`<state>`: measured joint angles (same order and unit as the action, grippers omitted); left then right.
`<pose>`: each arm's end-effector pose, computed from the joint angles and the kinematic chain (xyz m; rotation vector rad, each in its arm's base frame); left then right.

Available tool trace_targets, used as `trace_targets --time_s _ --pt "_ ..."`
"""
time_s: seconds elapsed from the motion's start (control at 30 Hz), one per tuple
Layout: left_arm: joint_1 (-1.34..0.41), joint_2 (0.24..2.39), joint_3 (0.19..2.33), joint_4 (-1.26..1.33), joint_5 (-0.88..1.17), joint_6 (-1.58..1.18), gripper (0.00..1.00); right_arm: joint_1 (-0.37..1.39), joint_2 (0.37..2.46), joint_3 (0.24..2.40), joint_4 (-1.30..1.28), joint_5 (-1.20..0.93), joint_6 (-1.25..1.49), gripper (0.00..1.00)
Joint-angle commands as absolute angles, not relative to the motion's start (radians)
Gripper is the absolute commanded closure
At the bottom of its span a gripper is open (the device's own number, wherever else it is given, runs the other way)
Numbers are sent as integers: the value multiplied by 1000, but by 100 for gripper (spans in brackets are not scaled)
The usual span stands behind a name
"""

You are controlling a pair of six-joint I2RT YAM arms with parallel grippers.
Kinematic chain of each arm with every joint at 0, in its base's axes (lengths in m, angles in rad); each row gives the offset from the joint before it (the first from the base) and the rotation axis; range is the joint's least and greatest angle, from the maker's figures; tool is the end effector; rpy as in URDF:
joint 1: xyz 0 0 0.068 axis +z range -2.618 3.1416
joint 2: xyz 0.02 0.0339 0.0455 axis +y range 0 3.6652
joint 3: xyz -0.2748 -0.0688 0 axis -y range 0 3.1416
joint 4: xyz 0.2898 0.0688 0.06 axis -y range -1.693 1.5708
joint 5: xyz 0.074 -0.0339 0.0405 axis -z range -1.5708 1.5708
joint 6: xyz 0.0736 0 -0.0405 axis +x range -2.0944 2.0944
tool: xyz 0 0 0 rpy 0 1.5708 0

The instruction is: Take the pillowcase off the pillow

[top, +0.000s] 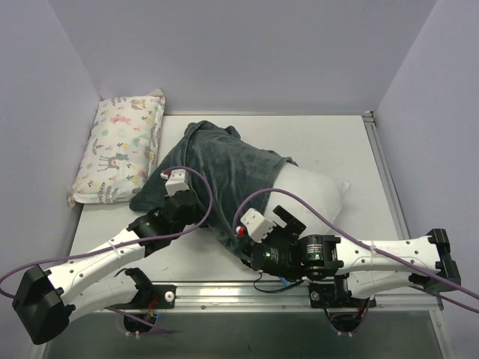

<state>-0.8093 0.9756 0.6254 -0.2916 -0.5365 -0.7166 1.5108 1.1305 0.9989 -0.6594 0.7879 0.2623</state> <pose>0.2126 -0.1685 0.2158 -0.1923 2.1181 -0.3110 0.0693 0.2829 0.2940 -0.9222 1.8847 0.1152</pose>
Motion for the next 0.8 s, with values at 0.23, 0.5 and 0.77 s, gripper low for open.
trace_targets --time_s 0.23,0.5,0.77 --pt "-804 937 693 -284 -528 -693 100 1491 1229 899 -683 873 402 0" --pt "-802 933 781 -316 -535 -644 100 1298 1201 925 -572 778 319 91" --pt "-799 916 1060 -452 -626 -470 100 1247 993 1219 -572 574 190 100"
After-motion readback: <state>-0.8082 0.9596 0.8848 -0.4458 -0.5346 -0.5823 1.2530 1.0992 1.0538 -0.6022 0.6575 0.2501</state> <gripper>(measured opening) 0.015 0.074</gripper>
